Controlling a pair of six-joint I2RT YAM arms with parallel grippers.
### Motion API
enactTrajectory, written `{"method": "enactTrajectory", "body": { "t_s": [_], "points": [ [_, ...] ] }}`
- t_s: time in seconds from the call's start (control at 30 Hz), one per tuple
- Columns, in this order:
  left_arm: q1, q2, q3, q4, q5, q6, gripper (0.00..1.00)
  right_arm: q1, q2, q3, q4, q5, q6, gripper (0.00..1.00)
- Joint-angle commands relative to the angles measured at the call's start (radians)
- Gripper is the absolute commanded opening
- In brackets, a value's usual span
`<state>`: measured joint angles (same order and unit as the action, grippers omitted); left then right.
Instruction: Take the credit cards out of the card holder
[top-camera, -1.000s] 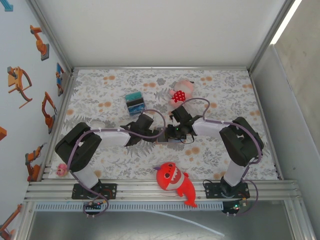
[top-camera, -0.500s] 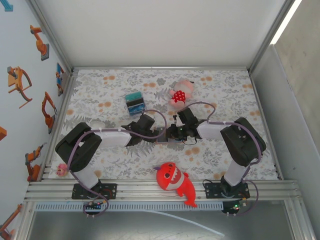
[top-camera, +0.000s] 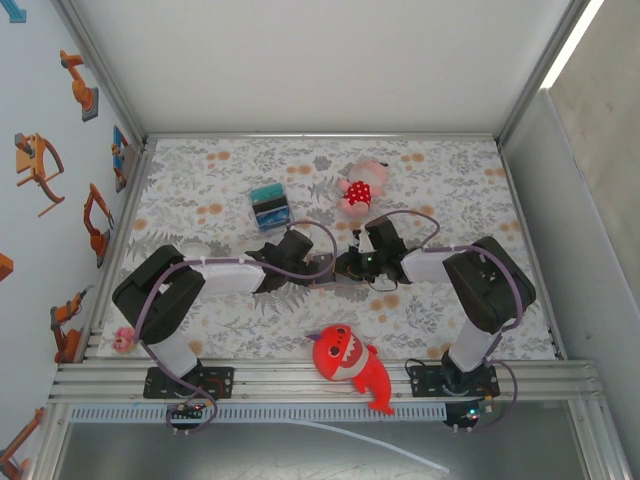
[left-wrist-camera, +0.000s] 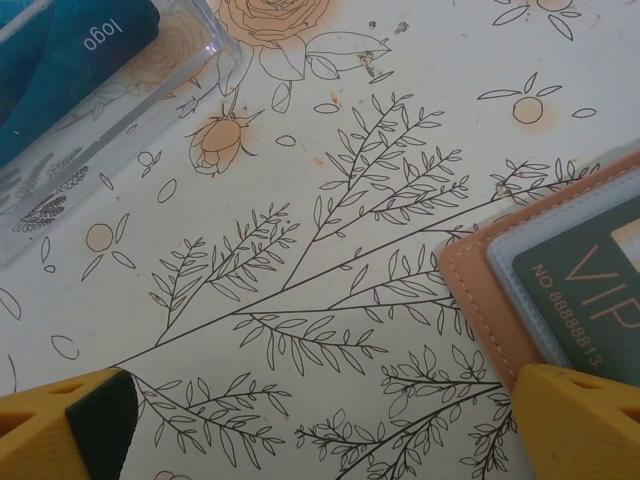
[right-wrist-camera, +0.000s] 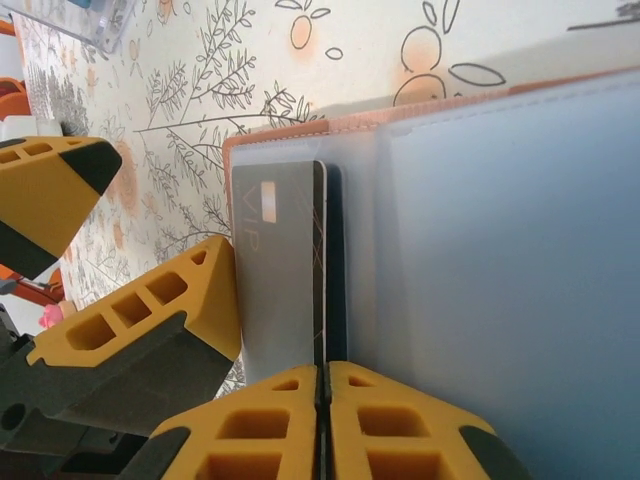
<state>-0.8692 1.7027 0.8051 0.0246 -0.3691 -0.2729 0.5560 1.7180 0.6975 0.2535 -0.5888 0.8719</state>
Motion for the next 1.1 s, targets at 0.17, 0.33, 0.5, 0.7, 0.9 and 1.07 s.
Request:
{"method": "enactTrajectory", "body": {
  "t_s": [0.17, 0.33, 0.5, 0.7, 0.9, 1.07],
  "points": [
    [-0.013, 0.015, 0.017, -0.047, -0.001, 0.012, 0.97, -0.016, -0.046, -0.024, 0.075, -0.022, 0.013, 0.00],
    [-0.013, 0.017, 0.016, -0.046, -0.008, 0.013, 0.97, -0.026, -0.054, -0.030, 0.045, -0.002, -0.010, 0.00],
    [-0.013, 0.021, 0.008, -0.036, -0.025, 0.008, 0.97, -0.031, -0.063, -0.005, -0.059, 0.043, -0.073, 0.00],
    [-0.013, 0.025, 0.008, -0.035, -0.046, 0.009, 0.97, -0.046, -0.072, 0.013, -0.122, 0.062, -0.114, 0.00],
    [-0.013, 0.027, 0.009, -0.033, -0.054, 0.011, 0.97, -0.057, -0.087, 0.023, -0.165, 0.071, -0.139, 0.00],
    [-0.013, 0.026, 0.012, -0.034, -0.060, 0.017, 0.97, -0.058, -0.106, 0.042, -0.238, 0.107, -0.174, 0.00]
  ]
}}
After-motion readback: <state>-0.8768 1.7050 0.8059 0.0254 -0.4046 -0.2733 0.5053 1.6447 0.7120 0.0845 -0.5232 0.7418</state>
